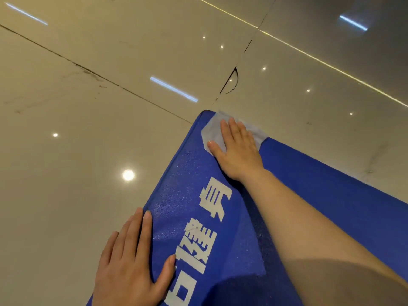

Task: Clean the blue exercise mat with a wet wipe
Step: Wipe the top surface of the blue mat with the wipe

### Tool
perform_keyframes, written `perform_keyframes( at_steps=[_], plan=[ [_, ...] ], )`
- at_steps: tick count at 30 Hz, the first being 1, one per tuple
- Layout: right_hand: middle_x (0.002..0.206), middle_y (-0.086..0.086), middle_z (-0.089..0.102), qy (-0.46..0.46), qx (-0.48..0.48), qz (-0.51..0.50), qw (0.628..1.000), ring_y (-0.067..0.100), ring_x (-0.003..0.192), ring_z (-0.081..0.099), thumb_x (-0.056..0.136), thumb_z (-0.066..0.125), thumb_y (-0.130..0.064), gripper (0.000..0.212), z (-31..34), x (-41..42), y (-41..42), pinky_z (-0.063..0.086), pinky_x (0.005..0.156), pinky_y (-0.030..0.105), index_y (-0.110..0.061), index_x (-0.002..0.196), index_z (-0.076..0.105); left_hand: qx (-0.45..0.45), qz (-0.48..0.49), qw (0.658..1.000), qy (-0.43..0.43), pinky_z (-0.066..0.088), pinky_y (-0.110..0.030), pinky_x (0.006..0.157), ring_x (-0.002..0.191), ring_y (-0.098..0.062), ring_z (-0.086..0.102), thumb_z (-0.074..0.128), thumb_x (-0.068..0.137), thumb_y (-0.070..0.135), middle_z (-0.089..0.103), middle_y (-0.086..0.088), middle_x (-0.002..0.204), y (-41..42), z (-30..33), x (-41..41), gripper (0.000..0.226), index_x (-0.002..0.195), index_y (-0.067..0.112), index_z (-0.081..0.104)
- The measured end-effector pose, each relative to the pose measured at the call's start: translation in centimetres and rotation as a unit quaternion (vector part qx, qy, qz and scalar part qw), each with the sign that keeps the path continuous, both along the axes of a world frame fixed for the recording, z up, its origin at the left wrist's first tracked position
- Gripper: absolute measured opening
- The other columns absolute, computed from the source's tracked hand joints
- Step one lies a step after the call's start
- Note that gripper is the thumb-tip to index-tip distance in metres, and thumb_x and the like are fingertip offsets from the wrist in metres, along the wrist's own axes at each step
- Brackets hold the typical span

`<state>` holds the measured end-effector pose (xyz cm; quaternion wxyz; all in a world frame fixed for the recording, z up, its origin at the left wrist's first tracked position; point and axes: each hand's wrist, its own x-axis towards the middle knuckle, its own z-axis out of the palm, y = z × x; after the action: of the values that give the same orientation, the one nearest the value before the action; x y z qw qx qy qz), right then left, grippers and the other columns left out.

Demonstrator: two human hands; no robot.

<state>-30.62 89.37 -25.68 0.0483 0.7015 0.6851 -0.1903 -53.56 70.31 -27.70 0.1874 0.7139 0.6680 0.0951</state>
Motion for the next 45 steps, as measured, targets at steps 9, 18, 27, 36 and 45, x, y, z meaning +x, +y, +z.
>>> perform_keyframes(
  at_steps=[9, 18, 27, 36, 45],
  plan=[
    [0.162, 0.002, -0.021, -0.036, -0.024, -0.115, 0.992, 0.025, 0.148, -0.021, 0.099, 0.014, -0.062, 0.074, -0.3, -1.8, 1.5, -0.015, 0.118, 0.046, -0.022, 0.155, -0.015, 0.011, 0.003, 1.000, -0.012, 0.013, -0.027, 0.116, 0.126, -0.026, 0.046, 0.023, 0.089, 0.068, 0.046, -0.010, 0.147, 0.3, 0.0, 0.2, 0.080, 0.143, 0.012, 0.040],
    [0.161, 0.000, -0.023, -0.017, 0.009, 0.028, 0.999, 0.021, 0.147, -0.025, 0.099, 0.016, -0.061, 0.073, -0.6, -5.3, -1.1, -0.018, 0.117, 0.049, -0.024, 0.155, -0.012, -0.034, -0.016, 0.999, 0.019, 0.012, -0.032, 0.114, 0.133, -0.024, 0.039, 0.017, 0.093, 0.069, 0.037, -0.010, 0.153, 0.3, 0.2, 0.1, 0.082, 0.149, 0.011, 0.032],
    [0.160, -0.013, -0.022, 0.075, -0.035, 0.131, 0.988, 0.009, 0.145, -0.027, 0.090, -0.009, -0.059, 0.069, 0.8, -6.9, -9.9, -0.022, 0.116, 0.038, -0.033, 0.154, -0.009, -0.037, -0.012, 0.998, 0.047, 0.023, -0.041, 0.110, 0.136, -0.022, 0.036, 0.015, 0.093, 0.067, 0.033, -0.008, 0.155, 0.0, -0.1, 0.0, 0.082, 0.152, 0.011, 0.027],
    [0.162, -0.005, -0.018, -0.010, 0.012, -0.015, 1.000, 0.018, 0.148, -0.021, 0.102, 0.014, -0.053, 0.057, -0.8, -5.6, -0.9, -0.016, 0.113, 0.058, -0.040, 0.154, -0.004, -0.024, -0.015, 0.999, 0.044, 0.023, -0.039, 0.109, 0.134, -0.022, 0.037, 0.016, 0.093, 0.068, 0.038, -0.009, 0.153, 0.1, -0.2, 0.0, 0.082, 0.150, 0.011, 0.030],
    [0.164, 0.000, -0.010, -0.041, 0.062, -0.082, 0.994, 0.019, 0.150, -0.010, 0.103, 0.012, -0.050, 0.061, -1.0, 2.1, -3.2, -0.009, 0.120, 0.041, -0.026, 0.156, -0.007, -0.030, -0.013, 0.998, 0.045, 0.022, -0.039, 0.109, 0.133, -0.024, 0.040, 0.016, 0.092, 0.069, 0.039, -0.010, 0.152, 0.1, -0.2, -0.1, 0.084, 0.150, 0.010, 0.033]
  ],
)
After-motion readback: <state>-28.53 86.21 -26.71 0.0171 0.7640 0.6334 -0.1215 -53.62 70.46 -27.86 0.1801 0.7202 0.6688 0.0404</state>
